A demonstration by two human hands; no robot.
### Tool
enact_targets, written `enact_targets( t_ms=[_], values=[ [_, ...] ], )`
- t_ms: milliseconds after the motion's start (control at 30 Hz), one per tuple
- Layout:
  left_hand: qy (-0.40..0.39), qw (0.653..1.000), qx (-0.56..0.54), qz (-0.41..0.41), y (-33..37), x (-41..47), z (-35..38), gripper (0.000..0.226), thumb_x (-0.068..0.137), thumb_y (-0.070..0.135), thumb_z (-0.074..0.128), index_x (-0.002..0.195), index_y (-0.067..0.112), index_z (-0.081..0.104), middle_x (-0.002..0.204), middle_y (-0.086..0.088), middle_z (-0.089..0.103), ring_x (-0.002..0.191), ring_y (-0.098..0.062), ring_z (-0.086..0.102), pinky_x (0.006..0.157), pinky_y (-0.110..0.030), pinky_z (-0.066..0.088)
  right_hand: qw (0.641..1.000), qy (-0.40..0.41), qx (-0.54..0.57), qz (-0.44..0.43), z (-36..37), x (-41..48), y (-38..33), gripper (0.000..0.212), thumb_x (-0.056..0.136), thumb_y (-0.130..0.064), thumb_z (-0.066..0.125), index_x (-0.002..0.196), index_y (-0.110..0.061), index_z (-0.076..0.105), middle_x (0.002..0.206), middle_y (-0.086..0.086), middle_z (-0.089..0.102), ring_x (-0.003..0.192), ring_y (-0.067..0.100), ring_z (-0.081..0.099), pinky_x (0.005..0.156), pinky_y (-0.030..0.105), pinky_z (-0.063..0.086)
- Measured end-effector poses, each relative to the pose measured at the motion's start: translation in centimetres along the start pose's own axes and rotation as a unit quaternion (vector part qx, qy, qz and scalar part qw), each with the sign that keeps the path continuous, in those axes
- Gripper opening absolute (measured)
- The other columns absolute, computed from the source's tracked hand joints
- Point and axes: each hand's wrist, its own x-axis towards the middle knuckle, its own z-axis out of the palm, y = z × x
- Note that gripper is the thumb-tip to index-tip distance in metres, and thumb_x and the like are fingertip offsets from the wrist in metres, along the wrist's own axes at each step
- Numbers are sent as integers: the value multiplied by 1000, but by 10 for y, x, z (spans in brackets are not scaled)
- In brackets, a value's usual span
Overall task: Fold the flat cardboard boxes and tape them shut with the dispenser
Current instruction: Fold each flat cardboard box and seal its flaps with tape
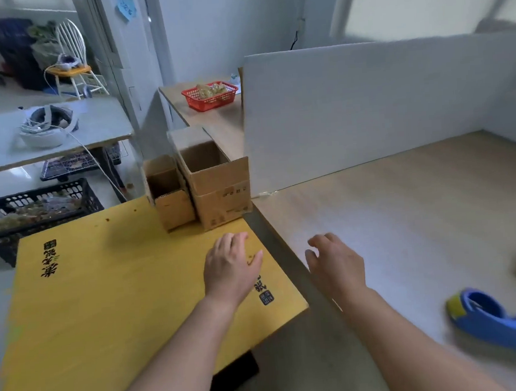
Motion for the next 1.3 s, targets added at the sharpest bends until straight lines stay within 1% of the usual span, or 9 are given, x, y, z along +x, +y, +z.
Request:
enact_targets(
  t_ms=[233,333,433,600,667,833,1067,1167,1300],
  values=[
    [-61,992,3,113,147,-61,56,49,94,47,48,135,20,46,129,1,53,122,-18,45,101,-31,33,994,33,-11,107,-52,-96,152,32,98,-29,40,125,-25,57,127,-4,55,109,21,57,82,31,44],
    [-96,981,-1,167,209,-89,86,49,95,47,48,136,19,46,130,1,53,123,-18,46,103,-31,33,986,52,-26,158,-69,-137,213,29,97,-28,40,118,-21,59,123,-4,57,105,21,58,74,30,42],
    [-121,969,-8,215,270,-114,112,48,92,45,54,132,17,52,125,-2,57,118,-21,50,100,-32,35,975,68,-37,210,-87,-174,269,26,96,-27,41,112,-19,60,116,-1,59,99,22,58,66,28,34],
    [-153,950,-27,270,352,-133,142,47,90,41,58,130,18,52,126,-2,57,116,-23,51,94,-32,36,952,103,-34,285,-115,-216,344,32,96,-26,42,122,-22,59,123,-2,57,107,22,58,79,28,42],
    [-171,939,-31,296,384,-136,156,51,91,43,56,136,20,47,132,-1,53,121,-21,47,98,-31,34,939,125,-27,321,-124,-227,372,32,95,-24,44,122,-21,60,123,-1,58,108,23,57,79,28,42],
    [-218,906,-14,363,452,-125,190,63,96,48,45,148,18,28,146,-2,39,133,-18,37,107,-32,31,906,123,-21,405,-135,-236,429,33,97,-26,40,126,-24,56,126,-3,54,113,19,54,79,27,39],
    [-274,882,-19,383,543,-77,239,74,94,50,47,153,17,14,154,-3,27,137,-22,32,109,-34,34,863,112,1,493,-154,-216,504,34,97,-26,41,129,-23,52,129,-1,52,109,24,55,78,29,41],
    [-293,876,-5,384,574,-56,267,80,93,51,49,154,18,8,159,-6,16,142,-25,24,113,-36,29,845,117,1,521,-163,-196,540,42,96,-28,44,138,-20,42,133,3,47,116,25,50,83,32,43],
    [-305,869,44,388,600,-35,302,90,90,57,50,154,19,-1,161,-11,-1,146,-28,14,115,-38,23,824,118,-10,553,-170,-166,582,69,94,-37,51,150,-13,18,146,12,33,132,29,34,103,37,35]
  ],
)
